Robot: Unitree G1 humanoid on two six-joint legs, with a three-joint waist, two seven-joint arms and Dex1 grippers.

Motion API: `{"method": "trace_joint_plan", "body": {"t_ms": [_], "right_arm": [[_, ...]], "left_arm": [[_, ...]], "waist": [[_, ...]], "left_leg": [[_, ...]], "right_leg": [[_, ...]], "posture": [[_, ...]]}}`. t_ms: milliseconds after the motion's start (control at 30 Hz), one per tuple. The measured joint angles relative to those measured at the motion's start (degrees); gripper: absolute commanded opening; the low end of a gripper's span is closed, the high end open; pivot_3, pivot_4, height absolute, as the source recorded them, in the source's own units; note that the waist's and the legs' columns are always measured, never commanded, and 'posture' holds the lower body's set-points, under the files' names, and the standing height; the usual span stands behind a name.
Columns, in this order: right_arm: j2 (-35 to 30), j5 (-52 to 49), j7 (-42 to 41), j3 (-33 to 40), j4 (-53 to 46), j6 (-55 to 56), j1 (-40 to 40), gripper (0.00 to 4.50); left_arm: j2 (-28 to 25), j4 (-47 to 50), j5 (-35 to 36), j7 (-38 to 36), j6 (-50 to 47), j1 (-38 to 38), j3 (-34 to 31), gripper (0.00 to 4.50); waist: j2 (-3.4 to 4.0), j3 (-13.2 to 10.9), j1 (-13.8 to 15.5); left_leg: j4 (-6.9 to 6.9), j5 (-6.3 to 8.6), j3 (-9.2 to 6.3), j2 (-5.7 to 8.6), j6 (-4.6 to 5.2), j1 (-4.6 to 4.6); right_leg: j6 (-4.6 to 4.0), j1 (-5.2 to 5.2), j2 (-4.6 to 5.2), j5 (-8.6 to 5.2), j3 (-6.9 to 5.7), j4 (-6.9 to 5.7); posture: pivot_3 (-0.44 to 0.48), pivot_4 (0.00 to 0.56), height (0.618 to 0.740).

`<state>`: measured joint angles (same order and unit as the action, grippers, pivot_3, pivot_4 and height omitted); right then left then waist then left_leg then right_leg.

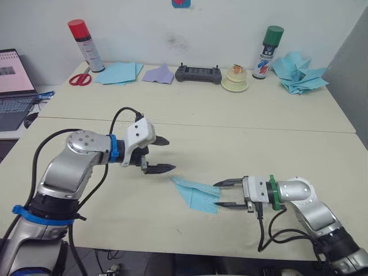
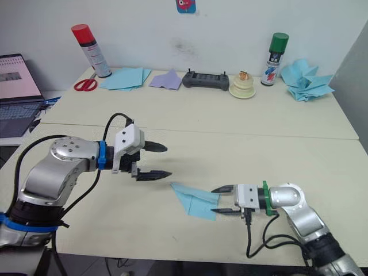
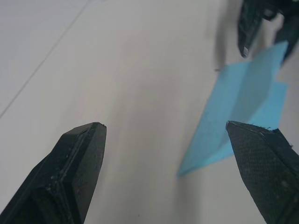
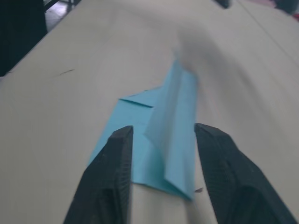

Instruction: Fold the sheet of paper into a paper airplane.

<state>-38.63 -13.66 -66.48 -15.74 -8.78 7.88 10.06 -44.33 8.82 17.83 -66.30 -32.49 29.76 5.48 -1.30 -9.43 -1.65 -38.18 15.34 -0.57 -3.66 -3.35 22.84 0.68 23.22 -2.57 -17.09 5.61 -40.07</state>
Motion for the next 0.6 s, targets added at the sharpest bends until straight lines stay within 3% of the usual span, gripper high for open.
{"method": "trace_joint_plan", "body": {"t_ms": [133,267,433,600], "right_arm": [[-3.25,-5.82,0.75,5.12,-5.48,-8.49,-0.24,2.5],[-1.85,-12.01,5.9,8.42,-9.77,-19.73,2.64,2.5],[-0.18,-12.58,9.42,9.2,-11.15,-24.75,2.72,2.5],[0.32,-11.1,10.42,8.09,-12.18,-25.85,0.94,2.5]], "left_arm": [[2.39,0.26,0.46,0.98,-0.7,-1.08,0.55,2.71],[5.08,2.41,1.06,2.01,-0.95,-4.64,3.36,1.47],[5.58,2.54,-0.29,2.5,0.36,-7.76,6.38,0.03],[5.92,2.59,-1.53,3.33,0.41,-9.66,9.26,0.03]], "waist": [[-0.01,0.0,-0.32],[-0.01,0.0,-0.36],[-0.01,0.0,-0.16],[-0.01,0.0,-0.14]], "left_leg": [[-0.02,0.0,-0.06,-0.02,0.0,-0.06],[-0.01,0.0,-0.21,-0.02,0.0,-0.09],[-0.02,0.0,-0.22,0.0,0.0,-0.04],[-0.02,0.0,-0.22,0.0,0.0,-0.04]], "right_leg": [[0.01,-0.04,-0.05,0.01,0.0,-0.05],[0.0,-0.04,-0.11,0.0,-0.02,-0.12],[0.0,-0.04,-0.1,0.0,-0.05,-0.1],[0.01,-0.04,-0.1,0.0,-0.05,-0.08]], "posture": [[0.0,0.15,0.74],[0.0,0.15,0.74],[0.0,0.15,0.74],[0.0,0.15,0.74]]}}
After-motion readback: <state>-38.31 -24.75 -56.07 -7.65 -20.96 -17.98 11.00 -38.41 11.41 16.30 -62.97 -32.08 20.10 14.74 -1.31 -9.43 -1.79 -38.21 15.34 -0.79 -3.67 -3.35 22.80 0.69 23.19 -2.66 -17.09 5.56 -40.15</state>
